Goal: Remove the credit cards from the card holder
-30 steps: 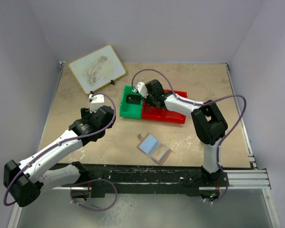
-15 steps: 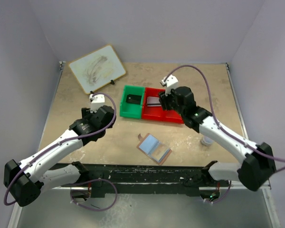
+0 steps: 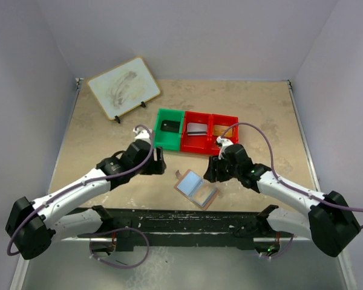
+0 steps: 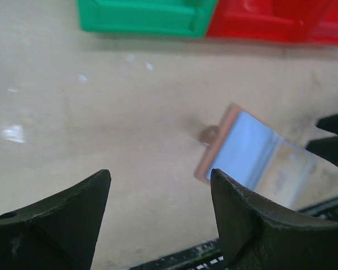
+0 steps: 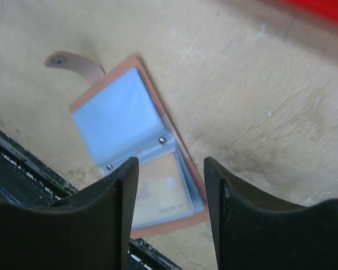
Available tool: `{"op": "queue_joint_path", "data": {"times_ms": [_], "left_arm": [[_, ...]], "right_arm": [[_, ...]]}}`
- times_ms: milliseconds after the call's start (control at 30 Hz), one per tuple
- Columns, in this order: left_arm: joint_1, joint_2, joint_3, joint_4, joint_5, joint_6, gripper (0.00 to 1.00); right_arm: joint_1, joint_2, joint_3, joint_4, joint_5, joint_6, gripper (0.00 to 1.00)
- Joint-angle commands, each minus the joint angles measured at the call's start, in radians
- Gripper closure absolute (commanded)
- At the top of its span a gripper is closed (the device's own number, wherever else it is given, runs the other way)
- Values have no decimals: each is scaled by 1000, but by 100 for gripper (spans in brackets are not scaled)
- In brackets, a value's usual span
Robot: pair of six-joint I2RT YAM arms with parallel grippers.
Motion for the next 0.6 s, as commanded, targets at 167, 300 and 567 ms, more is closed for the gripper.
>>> {"op": "queue_joint_path", "data": {"times_ms": [167, 300, 567], "left_arm": [[-289, 198, -38, 218, 103, -232, 35], [-364, 238, -86, 335, 71, -315, 44], [-400, 317, -121, 439, -2, -401, 52]], "right_arm": [[3, 55, -19, -22, -59, 124, 50], [28, 74, -49, 23, -80, 146, 62], [111, 68, -134, 95, -96, 246, 75]]}}
